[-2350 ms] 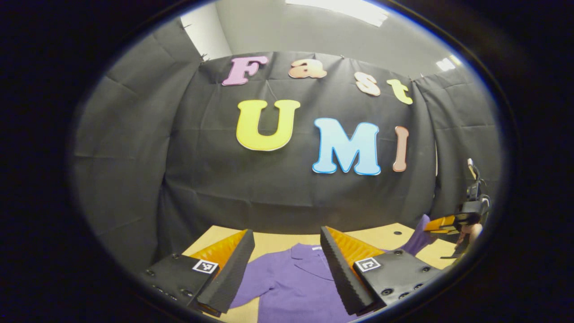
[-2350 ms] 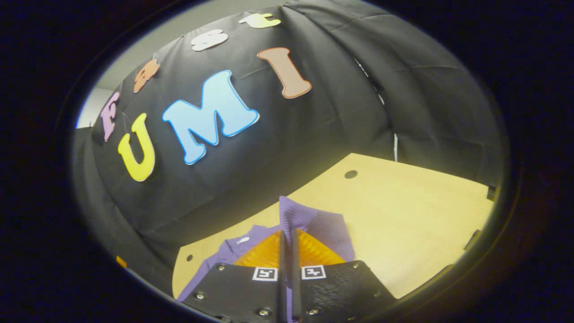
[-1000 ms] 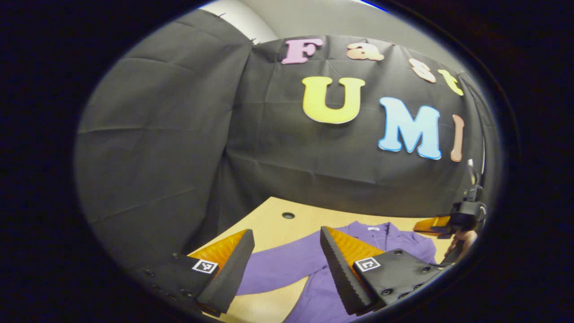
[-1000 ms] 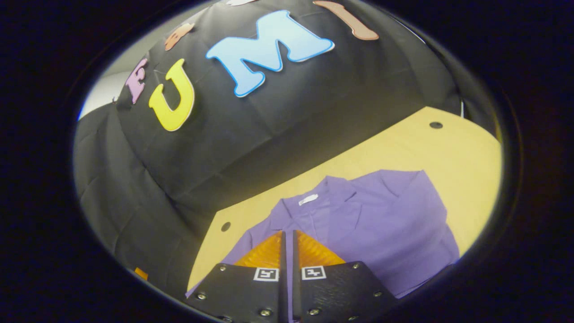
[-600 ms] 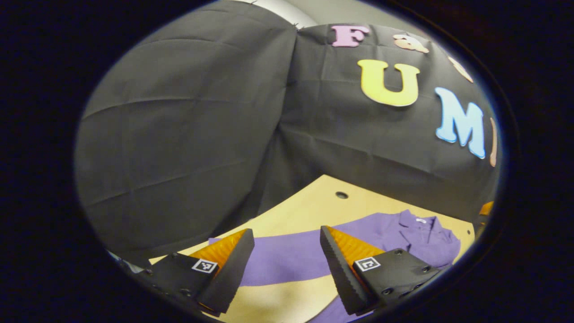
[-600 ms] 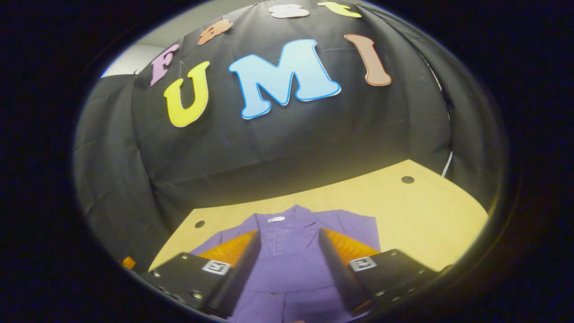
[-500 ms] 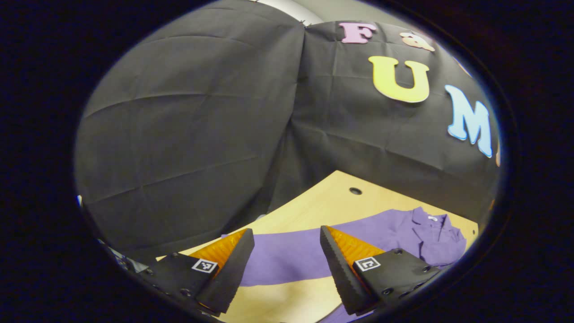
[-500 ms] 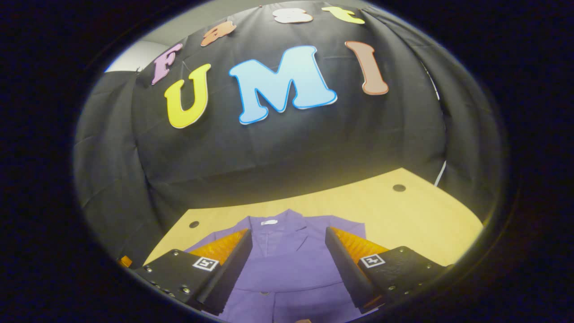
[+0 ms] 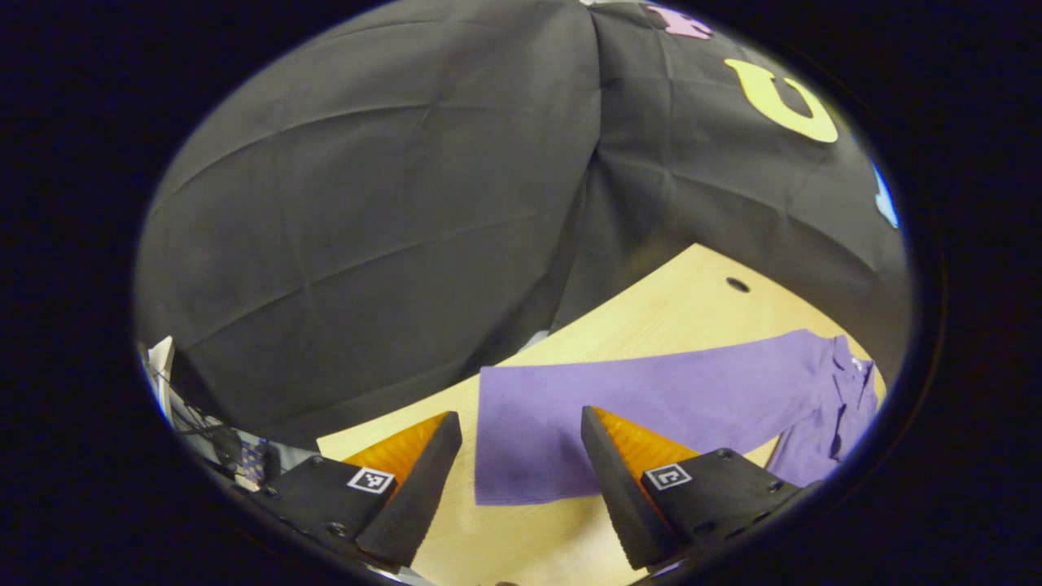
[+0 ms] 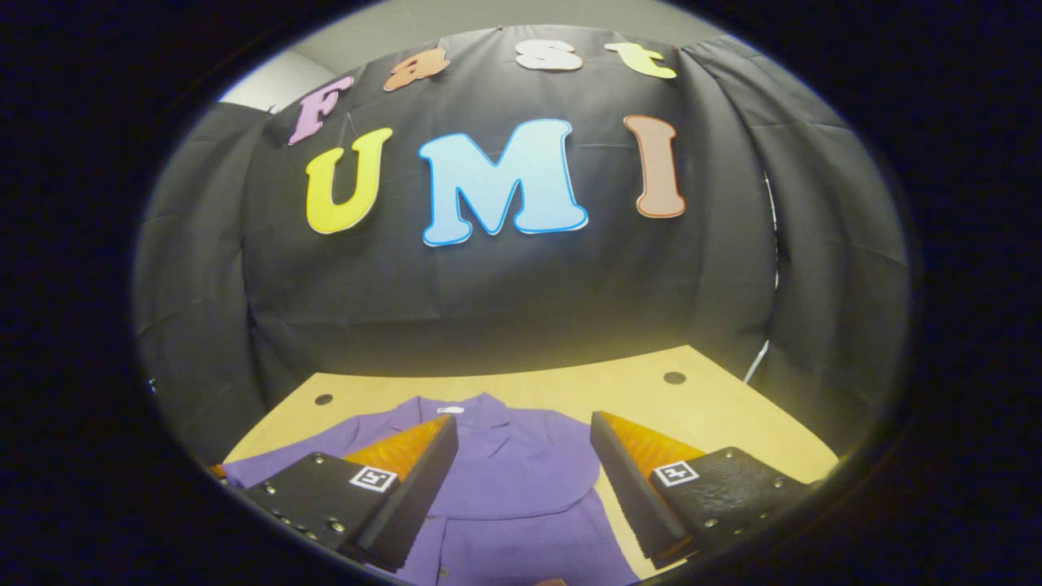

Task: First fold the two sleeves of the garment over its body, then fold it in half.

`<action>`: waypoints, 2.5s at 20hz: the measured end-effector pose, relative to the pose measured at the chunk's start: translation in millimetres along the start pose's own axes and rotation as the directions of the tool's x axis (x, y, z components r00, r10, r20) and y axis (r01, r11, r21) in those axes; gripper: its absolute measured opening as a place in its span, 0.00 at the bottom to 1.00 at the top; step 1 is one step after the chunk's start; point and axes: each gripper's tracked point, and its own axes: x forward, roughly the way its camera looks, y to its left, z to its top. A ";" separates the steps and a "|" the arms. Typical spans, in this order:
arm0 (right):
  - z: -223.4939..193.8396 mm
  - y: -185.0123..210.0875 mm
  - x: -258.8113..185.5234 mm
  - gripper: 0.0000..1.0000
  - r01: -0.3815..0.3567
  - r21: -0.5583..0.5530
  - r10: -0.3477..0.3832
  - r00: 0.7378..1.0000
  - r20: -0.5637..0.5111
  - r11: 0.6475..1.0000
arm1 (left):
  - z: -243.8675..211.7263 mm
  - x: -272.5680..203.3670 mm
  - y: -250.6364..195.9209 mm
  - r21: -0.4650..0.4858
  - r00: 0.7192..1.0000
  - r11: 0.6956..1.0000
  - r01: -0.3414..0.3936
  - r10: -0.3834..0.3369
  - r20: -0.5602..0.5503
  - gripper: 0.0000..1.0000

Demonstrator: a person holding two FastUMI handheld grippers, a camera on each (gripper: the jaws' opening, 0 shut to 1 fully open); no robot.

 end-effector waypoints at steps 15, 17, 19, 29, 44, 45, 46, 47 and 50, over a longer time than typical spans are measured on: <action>35.1 -77.5 -89.3 0.96 0.113 -0.165 -0.086 0.983 0.165 0.980 | -12.5 27.1 -44.6 0.062 1.000 0.998 0.019 -0.018 -0.008 0.43; 30.6 -81.6 -92.6 0.98 0.105 -0.203 -0.073 0.985 0.159 0.974 | -13.1 27.6 -47.4 0.099 1.000 0.995 0.000 0.001 -0.008 0.14; 26.9 -80.9 -97.6 0.99 0.085 -0.200 -0.055 0.987 0.148 0.976 | -9.1 24.6 -49.7 0.121 1.000 0.993 0.013 -0.012 -0.010 0.07; 21.8 -96.3 -125.2 0.98 0.250 -0.088 -0.236 0.961 0.142 0.964 | 64.8 -58.4 -153.6 0.134 0.935 0.939 0.318 -0.334 0.117 0.07; 22.0 -123.8 -106.1 0.99 0.244 -0.099 -0.231 0.965 0.124 0.965 | 83.1 -169.9 -367.6 0.083 0.769 0.782 0.618 -0.623 0.146 0.07; 21.3 -127.4 -104.5 0.98 0.234 -0.103 -0.222 0.968 0.121 0.967 | 81.5 -179.2 -384.0 0.093 0.759 0.772 0.628 -0.635 0.143 0.07; 19.2 -131.6 -101.8 0.98 0.223 -0.106 -0.211 0.971 0.114 0.969 | 76.1 -190.3 -401.0 0.103 0.745 0.757 0.645 -0.654 0.133 0.07; 16.8 -135.3 -98.8 0.98 0.214 -0.106 -0.203 0.973 0.107 0.971 | 68.4 -202.2 -418.3 0.119 0.733 0.743 0.659 -0.669 0.123 0.07; 7.0 -143.8 -92.7 0.98 0.179 -0.092 -0.172 0.982 0.078 0.979 | 40.8 -236.0 -465.9 0.172 0.692 0.694 0.699 -0.717 0.083 0.07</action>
